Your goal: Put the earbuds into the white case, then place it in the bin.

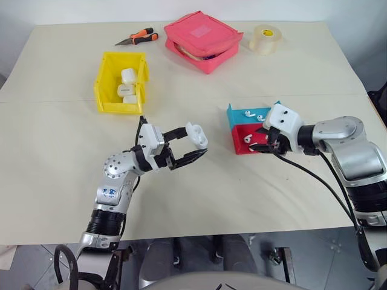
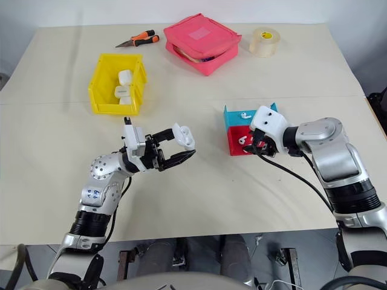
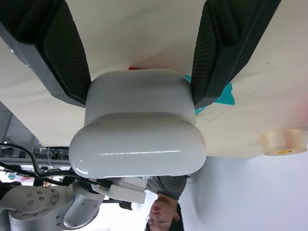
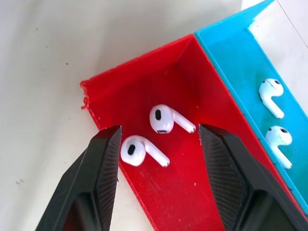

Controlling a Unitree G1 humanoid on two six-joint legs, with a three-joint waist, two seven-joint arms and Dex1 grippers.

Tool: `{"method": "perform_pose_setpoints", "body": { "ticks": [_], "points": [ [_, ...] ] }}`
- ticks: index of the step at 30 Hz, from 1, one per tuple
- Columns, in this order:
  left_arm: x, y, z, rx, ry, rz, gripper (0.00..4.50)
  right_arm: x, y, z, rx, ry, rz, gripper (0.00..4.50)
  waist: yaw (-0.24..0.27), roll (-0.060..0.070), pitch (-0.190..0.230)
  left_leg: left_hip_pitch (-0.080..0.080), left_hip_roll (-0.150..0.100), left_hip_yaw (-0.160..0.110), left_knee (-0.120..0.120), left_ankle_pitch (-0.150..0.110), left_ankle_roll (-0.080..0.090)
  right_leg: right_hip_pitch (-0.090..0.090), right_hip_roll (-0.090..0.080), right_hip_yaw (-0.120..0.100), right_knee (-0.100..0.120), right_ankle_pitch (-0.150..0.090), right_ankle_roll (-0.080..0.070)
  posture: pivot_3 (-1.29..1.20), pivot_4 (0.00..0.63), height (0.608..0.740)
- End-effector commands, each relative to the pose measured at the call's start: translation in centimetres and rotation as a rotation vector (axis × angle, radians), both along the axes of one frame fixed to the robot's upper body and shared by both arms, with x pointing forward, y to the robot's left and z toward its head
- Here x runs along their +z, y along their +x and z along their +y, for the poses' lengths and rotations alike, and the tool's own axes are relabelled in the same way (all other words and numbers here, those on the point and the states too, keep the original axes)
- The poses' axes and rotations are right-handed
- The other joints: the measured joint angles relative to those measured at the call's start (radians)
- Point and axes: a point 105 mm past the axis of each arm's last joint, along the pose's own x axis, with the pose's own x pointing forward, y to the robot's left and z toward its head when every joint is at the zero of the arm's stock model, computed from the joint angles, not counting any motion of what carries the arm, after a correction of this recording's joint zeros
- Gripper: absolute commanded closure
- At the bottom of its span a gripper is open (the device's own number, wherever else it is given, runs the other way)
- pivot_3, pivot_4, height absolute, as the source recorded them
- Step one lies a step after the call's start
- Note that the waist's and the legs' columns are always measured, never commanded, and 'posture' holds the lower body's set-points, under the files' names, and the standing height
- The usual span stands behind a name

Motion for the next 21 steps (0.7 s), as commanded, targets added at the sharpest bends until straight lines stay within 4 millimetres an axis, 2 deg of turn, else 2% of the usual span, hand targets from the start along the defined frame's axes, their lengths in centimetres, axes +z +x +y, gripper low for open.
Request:
{"method": "perform_pose_setpoints", "body": {
  "ticks": [1, 10, 21],
  "points": [
    [0.8, -0.5, -0.4, -0.011, -0.013, -0.045, 1.74, 0.2, 0.2, 0.3, 0.006, 0.002, -0.017, 1.86, 0.0, 0.0, 0.0, 0.0, 0.0, 0.0, 0.0, 0.0, 0.0, 0.0, 0.0, 0.0, 0.0, 0.0, 0.0, 0.0, 0.15, 0.74],
    [0.9, -0.5, -0.4, -0.003, -0.017, -0.046, 1.74, -0.8, 0.8, -0.1, -0.023, -0.011, -0.009, 1.86, -0.001, 0.0, 0.0, 0.0, 0.0, 0.0, 0.0, 0.0, 0.0, 0.0, 0.0, 0.0, 0.0, 0.0, 0.0, 0.0, 0.15, 0.74],
    [1.0, -0.5, -0.3, 0.003, -0.018, -0.046, 1.74, -1.0, 2.1, -0.9, -0.089, -0.015, -0.039, 1.86, -0.001, 0.0, 0.0, 0.0, 0.0, 0.0, 0.0, 0.0, 0.0, 0.0, 0.0, 0.0, 0.0, 0.0, 0.0, 0.0, 0.15, 0.74]
  ]
}}
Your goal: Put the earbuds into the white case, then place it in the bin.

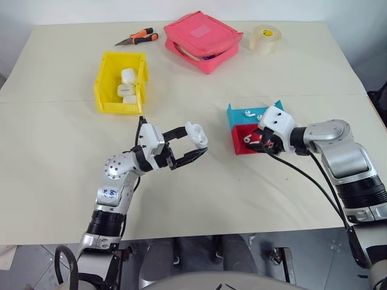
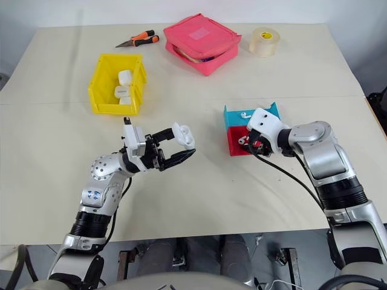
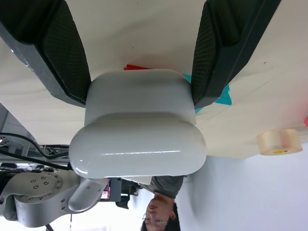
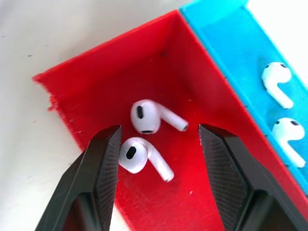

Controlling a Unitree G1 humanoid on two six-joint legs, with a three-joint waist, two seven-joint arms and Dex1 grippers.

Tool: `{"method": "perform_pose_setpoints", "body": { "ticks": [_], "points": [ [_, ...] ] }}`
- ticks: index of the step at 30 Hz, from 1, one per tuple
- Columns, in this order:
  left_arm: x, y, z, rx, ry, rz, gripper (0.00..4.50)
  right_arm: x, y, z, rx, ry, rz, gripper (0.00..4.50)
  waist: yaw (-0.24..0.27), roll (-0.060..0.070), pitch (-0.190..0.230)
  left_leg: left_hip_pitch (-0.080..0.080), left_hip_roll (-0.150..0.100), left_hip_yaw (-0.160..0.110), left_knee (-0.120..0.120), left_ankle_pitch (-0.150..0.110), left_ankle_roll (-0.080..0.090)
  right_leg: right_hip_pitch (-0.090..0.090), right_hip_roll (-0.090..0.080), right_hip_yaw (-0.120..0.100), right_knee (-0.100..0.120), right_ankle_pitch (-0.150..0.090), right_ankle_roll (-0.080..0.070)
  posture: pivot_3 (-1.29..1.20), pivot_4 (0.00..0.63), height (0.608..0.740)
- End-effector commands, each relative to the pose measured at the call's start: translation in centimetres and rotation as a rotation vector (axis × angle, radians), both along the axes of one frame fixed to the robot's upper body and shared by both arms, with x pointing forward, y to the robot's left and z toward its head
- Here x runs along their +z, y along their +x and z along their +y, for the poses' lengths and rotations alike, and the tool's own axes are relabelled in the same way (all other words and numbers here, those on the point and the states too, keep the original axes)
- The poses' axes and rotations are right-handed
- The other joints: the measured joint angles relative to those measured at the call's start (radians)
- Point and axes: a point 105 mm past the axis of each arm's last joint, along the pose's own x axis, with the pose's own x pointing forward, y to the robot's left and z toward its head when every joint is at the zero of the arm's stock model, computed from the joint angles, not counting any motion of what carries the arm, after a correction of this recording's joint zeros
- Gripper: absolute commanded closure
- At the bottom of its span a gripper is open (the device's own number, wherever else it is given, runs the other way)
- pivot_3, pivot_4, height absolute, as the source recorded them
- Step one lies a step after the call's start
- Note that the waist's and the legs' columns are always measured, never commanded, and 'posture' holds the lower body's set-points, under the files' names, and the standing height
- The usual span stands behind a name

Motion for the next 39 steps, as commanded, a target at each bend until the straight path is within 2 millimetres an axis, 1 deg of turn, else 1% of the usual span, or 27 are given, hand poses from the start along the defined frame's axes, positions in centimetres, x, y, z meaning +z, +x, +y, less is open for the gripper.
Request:
{"method": "perform_pose_setpoints", "body": {
  "ticks": [1, 11, 14, 19, 22, 32, 36, 39],
  "points": [
    [0.9, -0.6, -0.3, -0.013, -0.009, -0.048, 1.74, 0.5, 0.6, -0.7, -0.032, -0.013, -0.031, 1.86, 0.0, 0.0, 0.0, 0.0, 0.0, 0.0, 0.0, 0.0, 0.0, 0.0, 0.0, 0.0, 0.0, 0.0, 0.0, 0.0, 0.15, 0.74],
    [1.0, -0.5, -0.1, -0.007, -0.008, -0.049, 1.74, 0.6, 0.7, -1.3, -0.043, -0.022, -0.032, 1.86, 0.0, 0.0, 0.0, 0.0, 0.0, 0.0, 0.0, 0.0, 0.0, 0.0, 0.0, 0.0, 0.0, 0.0, 0.0, 0.0, 0.15, 0.74],
    [1.0, -0.5, -0.2, -0.006, -0.009, -0.05, 1.74, 1.0, 0.5, -1.0, -0.026, -0.001, -0.036, 1.86, 0.0, 0.0, 0.0, 0.0, 0.0, 0.0, 0.0, 0.0, 0.0, 0.0, 0.0, 0.0, 0.0, 0.0, 0.0, 0.0, 0.15, 0.74],
    [1.0, -0.5, -0.1, -0.008, -0.008, -0.05, 1.74, 2.1, -0.9, 0.2, 0.085, 0.021, -0.007, 1.86, 0.0, 0.0, 0.0, 0.0, 0.0, 0.0, 0.0, 0.0, 0.0, 0.0, 0.0, 0.0, 0.0, 0.0, 0.0, 0.0, 0.15, 0.74],
    [1.0, -0.5, -0.1, -0.007, -0.006, -0.05, 1.74, 2.9, -1.0, 0.5, 0.103, 0.036, -0.008, 1.86, 0.0, 0.0, 0.0, 0.0, 0.0, 0.0, -0.001, 0.0, 0.0, 0.0, 0.0, 0.0, -0.001, 0.0, 0.0, 0.0, 0.15, 0.74],
    [1.0, -0.5, -0.3, -0.005, -0.01, -0.052, 1.74, 2.5, -0.8, -0.6, 0.083, -0.024, -0.013, 1.86, 0.0, 0.0, 0.0, 0.0, 0.0, 0.0, -0.001, 0.0, 0.0, 0.0, 0.0, 0.0, -0.001, 0.0, 0.0, 0.0, 0.15, 0.74],
    [1.0, -0.5, -0.3, -0.007, -0.013, -0.05, 1.74, 3.0, -1.2, -0.7, 0.137, -0.072, 0.006, 1.86, 0.0, 0.0, 0.0, 0.0, 0.0, 0.0, -0.001, 0.0, 0.0, 0.0, 0.0, 0.0, -0.001, 0.0, 0.0, 0.0, 0.15, 0.74],
    [1.0, -0.4, -0.4, -0.007, -0.015, -0.05, 1.74, 3.1, -1.1, -0.8, 0.174, -0.116, 0.013, 1.86, -0.001, 0.0, 0.0, 0.0, 0.0, 0.0, -0.001, 0.0, 0.0, 0.0, 0.0, 0.0, -0.001, 0.0, 0.0, 0.0, 0.15, 0.74]
  ]
}}
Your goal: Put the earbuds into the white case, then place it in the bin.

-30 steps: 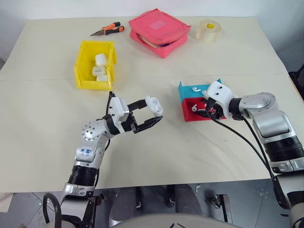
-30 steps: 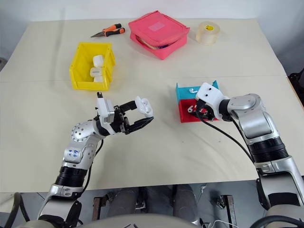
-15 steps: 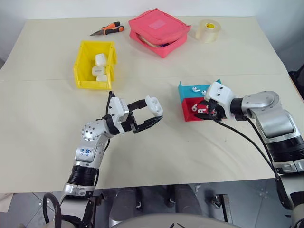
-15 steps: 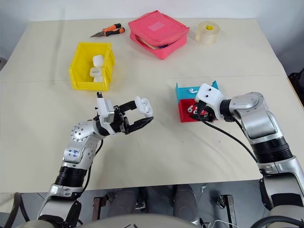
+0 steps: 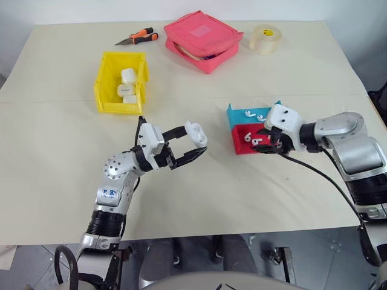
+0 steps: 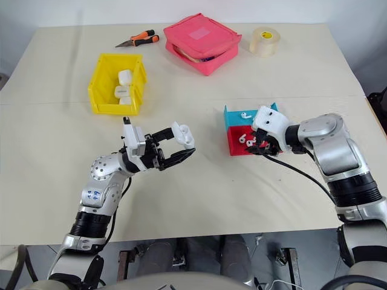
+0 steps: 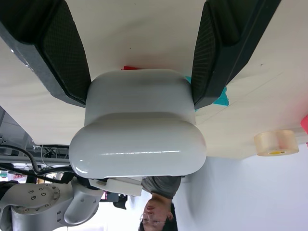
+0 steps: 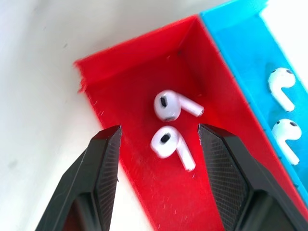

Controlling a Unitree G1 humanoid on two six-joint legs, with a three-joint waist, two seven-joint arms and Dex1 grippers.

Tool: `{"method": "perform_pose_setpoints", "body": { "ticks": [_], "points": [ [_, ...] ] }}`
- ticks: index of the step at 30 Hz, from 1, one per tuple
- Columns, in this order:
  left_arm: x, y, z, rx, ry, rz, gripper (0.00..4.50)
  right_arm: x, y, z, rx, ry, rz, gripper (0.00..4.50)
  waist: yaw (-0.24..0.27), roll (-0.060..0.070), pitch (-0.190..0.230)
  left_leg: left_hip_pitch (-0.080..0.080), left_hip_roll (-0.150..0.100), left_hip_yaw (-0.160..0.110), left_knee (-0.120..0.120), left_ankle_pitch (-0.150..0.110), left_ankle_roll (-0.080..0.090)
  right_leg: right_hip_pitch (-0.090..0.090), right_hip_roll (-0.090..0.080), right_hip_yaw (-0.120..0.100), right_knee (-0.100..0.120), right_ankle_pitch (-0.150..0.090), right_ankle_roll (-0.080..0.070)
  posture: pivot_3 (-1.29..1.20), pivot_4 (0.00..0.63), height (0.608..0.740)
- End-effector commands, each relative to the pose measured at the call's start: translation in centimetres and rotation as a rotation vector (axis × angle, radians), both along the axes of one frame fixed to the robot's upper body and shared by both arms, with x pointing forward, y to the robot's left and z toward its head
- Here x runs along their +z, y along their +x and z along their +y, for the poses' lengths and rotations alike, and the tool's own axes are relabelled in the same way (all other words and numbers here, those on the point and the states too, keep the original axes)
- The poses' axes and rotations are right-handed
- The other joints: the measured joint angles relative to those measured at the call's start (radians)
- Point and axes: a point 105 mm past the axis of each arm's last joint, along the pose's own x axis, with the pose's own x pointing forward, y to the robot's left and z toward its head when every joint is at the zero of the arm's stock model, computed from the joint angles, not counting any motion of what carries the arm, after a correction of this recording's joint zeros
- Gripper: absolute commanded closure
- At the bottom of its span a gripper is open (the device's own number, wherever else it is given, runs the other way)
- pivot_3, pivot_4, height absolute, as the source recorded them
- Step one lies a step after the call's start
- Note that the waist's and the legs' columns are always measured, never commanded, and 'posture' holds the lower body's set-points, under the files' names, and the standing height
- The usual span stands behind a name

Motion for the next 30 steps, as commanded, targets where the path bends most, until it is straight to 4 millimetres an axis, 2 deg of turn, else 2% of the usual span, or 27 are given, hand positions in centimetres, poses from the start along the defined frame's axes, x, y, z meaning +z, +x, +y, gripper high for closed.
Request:
{"method": "perform_pose_setpoints", "body": {
  "ticks": [1, 12, 19, 30],
  "points": [
    [0.9, -0.5, -0.4, -0.014, -0.013, -0.05, 1.74, 1.3, 0.2, -0.1, 0.063, -0.06, -0.035, 1.86, -0.001, 0.0, 0.0, 0.0, 0.0, 0.0, 0.0, 0.0, 0.0, 0.0, 0.0, 0.0, 0.0, 0.0, 0.0, 0.0, 0.15, 0.74],
    [0.9, -0.7, -0.7, -0.015, -0.021, -0.053, 1.74, 1.0, 1.5, -0.4, 0.174, -0.18, 0.005, 1.86, -0.002, 0.0, 0.0, 0.0, 0.0, 0.0, 0.0, 0.0, 0.0, 0.0, 0.0, 0.0, 0.0, 0.0, 0.0, 0.0, 0.15, 0.74],
    [0.9, -0.9, -0.8, -0.026, -0.028, -0.051, 1.74, 0.9, 2.2, 0.2, 0.218, -0.193, 0.001, 1.86, -0.001, 0.0, 0.0, 0.0, 0.0, 0.0, 0.0, 0.0, 0.0, 0.0, 0.0, 0.0, 0.0, 0.0, 0.0, 0.0, 0.15, 0.74],
    [0.6, -2.5, -0.8, -0.11, -0.01, -0.055, 1.74, 0.8, 2.5, 0.3, 0.254, -0.222, -0.001, 1.86, -0.004, 0.001, 0.0, 0.0, 0.0, 0.0, 0.0, 0.0, 0.0, 0.0, 0.0, 0.0, 0.0, 0.0, 0.0, 0.0, 0.15, 0.74]
  ]
}}
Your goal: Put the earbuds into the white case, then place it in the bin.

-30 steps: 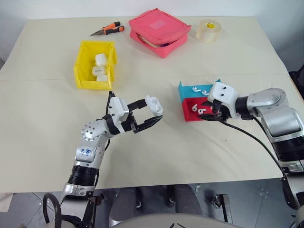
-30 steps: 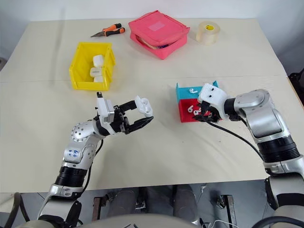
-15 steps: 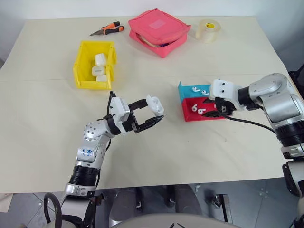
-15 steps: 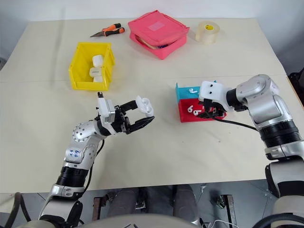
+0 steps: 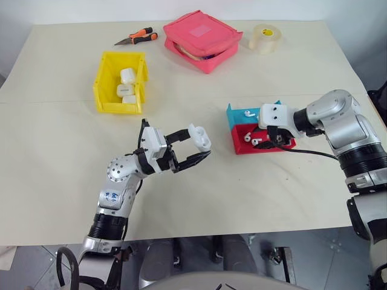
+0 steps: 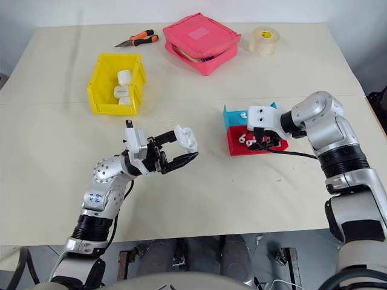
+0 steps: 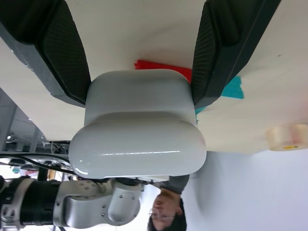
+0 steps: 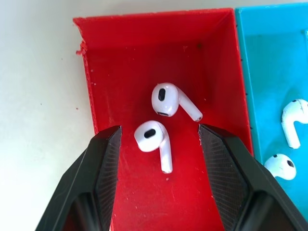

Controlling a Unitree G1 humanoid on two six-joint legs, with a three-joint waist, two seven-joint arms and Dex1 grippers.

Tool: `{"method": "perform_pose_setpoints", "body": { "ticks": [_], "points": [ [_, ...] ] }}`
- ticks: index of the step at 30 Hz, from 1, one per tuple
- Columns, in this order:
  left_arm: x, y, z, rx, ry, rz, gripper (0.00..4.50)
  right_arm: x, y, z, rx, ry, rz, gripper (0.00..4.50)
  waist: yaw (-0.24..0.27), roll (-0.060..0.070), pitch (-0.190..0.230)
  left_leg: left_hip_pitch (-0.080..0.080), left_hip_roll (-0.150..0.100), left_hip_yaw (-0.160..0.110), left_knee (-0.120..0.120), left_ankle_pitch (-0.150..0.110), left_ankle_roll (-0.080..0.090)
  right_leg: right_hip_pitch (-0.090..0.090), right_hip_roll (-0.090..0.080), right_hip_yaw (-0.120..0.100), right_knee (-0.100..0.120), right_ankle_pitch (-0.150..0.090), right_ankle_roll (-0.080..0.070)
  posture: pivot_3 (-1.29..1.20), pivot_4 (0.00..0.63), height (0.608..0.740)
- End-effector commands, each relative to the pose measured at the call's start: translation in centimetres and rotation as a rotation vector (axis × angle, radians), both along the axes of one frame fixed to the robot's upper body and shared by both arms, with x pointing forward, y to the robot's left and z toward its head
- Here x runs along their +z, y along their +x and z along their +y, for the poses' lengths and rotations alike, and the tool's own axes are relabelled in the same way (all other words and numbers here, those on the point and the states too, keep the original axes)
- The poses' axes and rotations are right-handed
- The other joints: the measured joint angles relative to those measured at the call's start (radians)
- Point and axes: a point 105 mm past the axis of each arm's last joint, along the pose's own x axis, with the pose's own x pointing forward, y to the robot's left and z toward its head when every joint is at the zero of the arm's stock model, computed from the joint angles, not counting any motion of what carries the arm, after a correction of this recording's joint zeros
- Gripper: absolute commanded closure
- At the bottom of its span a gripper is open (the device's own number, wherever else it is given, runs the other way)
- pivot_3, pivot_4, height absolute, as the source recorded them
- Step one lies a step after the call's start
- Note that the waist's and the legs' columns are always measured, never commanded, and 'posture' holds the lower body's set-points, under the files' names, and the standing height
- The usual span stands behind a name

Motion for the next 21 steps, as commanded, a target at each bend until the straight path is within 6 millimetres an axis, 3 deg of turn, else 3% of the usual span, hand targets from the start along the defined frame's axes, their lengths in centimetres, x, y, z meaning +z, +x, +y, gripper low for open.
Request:
{"method": "perform_pose_setpoints", "body": {
  "ticks": [1, 10, 21],
  "points": [
    [1.0, -1.5, -0.1, -0.069, -0.01, -0.054, 1.74, 1.0, 0.2, 0.2, 0.024, -0.005, -0.03, 1.86, -0.001, 0.0, 0.0, 0.0, 0.0, 0.0, 0.0, 0.0, 0.0, 0.0, 0.0, 0.0, 0.0, 0.0, 0.0, 0.0, 0.15, 0.74],
    [0.5, -3.8, 0.3, -0.2, 0.024, -0.026, 1.74, 1.0, 0.3, 0.5, 0.049, -0.003, -0.029, 1.86, -0.002, 0.004, 0.002, 0.0, 0.0, 0.0, 0.0, 0.0, 0.0, 0.0, 0.0, 0.0, 0.0, 0.0, 0.0, 0.0, 0.15, 0.74],
    [0.5, -3.7, 0.4, -0.175, 0.023, -0.025, 1.74, 0.8, 0.5, 0.3, 0.063, -0.036, -0.031, 1.86, -0.002, 0.005, 0.003, 0.0, 0.0, 0.0, 0.0, 0.0, 0.0, 0.0, 0.0, 0.0, 0.0, 0.0, 0.0, 0.0, 0.15, 0.74]
  ]
}}
